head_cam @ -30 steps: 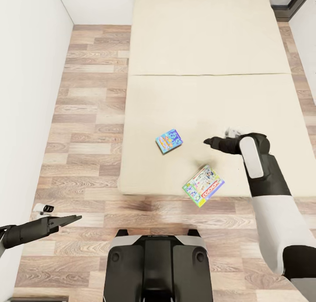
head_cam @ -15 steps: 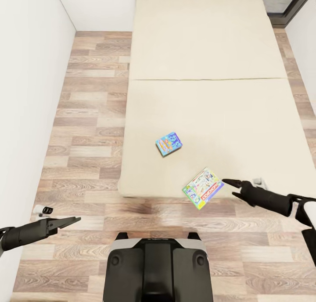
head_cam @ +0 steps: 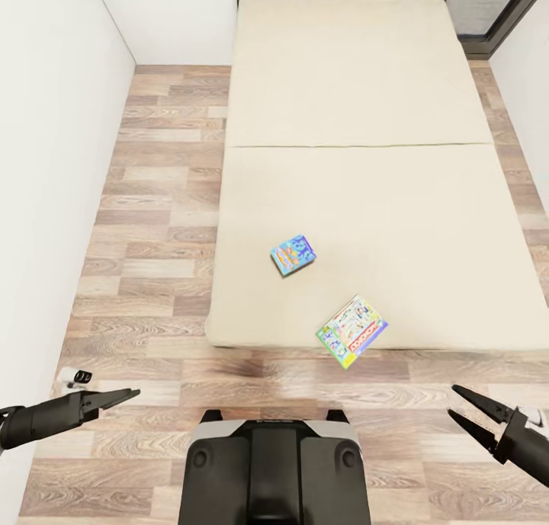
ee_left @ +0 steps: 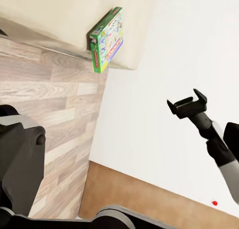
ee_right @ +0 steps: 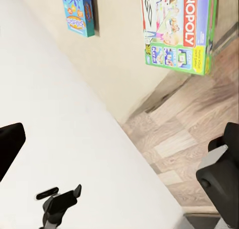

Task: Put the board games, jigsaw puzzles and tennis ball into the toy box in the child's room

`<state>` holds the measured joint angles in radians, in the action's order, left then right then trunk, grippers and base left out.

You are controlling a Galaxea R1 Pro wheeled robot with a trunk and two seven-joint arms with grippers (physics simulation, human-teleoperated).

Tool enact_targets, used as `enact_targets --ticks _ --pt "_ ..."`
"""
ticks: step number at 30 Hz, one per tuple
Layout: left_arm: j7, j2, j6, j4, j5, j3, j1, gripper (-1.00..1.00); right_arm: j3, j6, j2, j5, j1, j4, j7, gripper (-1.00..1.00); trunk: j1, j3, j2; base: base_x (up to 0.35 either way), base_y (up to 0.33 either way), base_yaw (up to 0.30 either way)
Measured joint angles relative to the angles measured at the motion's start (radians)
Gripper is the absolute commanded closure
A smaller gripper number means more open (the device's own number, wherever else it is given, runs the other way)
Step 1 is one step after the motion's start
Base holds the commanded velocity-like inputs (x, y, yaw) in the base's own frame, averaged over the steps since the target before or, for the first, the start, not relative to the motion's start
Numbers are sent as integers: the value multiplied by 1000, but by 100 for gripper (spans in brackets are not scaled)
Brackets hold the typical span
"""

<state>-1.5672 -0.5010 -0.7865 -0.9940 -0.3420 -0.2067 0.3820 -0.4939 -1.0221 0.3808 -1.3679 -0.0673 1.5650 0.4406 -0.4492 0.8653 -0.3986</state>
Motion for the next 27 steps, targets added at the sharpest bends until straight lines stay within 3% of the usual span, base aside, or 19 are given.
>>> enact_targets --ticks 3,4,5,12,18,27 --pt "0 4 9 0 -1 2 -3 -100 -9 38 -26 84 -21 -1 85 -100 0 -5 0 0 0 -56" --pt "0 8 15 0 0 6 -4 -100 -12 64 -41 141 -26 -2 149 -100 0 -7 0 0 0 -65" --pt "0 10 18 0 1 9 -5 -100 -13 77 -47 171 -29 -1 186 -100 0 -8 0 0 0 -66" --pt "0 17 27 -1 2 22 -6 -100 -17 146 -69 356 -34 -2 456 -100 0 -20 0 0 0 -41" --pt "0 19 28 -1 2 25 -6 -100 -18 187 -75 443 -35 -3 553 -100 0 -30 0 0 0 -8" --pt "0 19 29 -1 4 25 -6 -100 -16 218 -77 472 -35 -5 578 -100 0 -44 0 0 0 -1"
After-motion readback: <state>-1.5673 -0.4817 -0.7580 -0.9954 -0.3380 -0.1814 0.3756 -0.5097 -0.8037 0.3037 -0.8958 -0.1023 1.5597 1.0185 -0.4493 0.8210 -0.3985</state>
